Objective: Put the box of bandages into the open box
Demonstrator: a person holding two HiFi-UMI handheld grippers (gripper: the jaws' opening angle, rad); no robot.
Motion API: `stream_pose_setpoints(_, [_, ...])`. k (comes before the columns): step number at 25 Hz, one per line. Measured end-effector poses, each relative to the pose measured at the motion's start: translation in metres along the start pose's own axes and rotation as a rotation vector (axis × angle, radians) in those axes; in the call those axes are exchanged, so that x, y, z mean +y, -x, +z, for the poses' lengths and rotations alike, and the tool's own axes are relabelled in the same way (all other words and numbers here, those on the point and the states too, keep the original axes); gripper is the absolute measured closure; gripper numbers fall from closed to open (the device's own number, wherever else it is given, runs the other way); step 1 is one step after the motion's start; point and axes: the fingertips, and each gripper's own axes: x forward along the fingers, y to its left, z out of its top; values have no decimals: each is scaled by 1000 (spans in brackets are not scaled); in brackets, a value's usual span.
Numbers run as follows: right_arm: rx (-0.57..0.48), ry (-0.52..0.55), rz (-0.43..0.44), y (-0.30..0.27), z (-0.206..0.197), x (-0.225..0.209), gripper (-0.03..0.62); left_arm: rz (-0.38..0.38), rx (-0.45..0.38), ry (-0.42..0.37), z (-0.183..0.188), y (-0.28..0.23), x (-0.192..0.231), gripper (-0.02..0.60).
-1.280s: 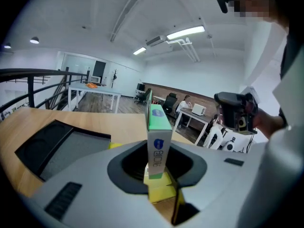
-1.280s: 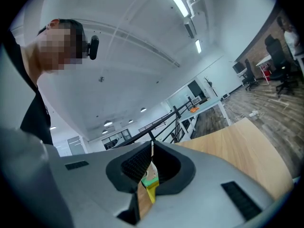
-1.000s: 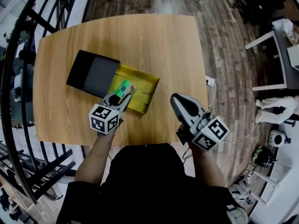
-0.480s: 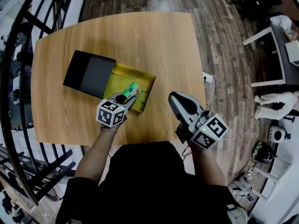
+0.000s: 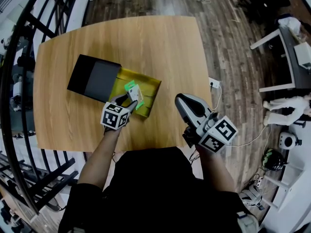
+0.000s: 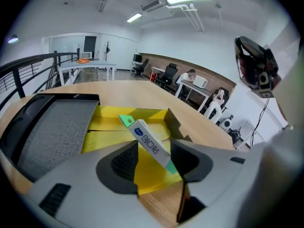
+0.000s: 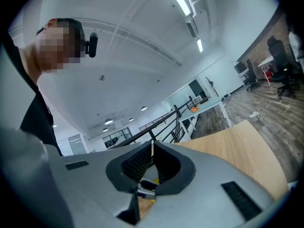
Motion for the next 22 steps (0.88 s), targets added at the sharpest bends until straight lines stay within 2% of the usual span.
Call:
stream_pose_setpoints(5, [7,12,20,-4,4,6,555,79,-34,-11,8,15,15,354])
stream_pose_setpoints(9, [11,22,39,-6,9,11,554,112,-79,-17,20,31,19,353])
stream_pose_setpoints(15, [7,56,59,-17,15,18,554,109,-181,-50,40,64,13,354])
stream_pose_setpoints(22, [-13,119,80,-40,30,40,554,120,-317,-97,67,126,15,384])
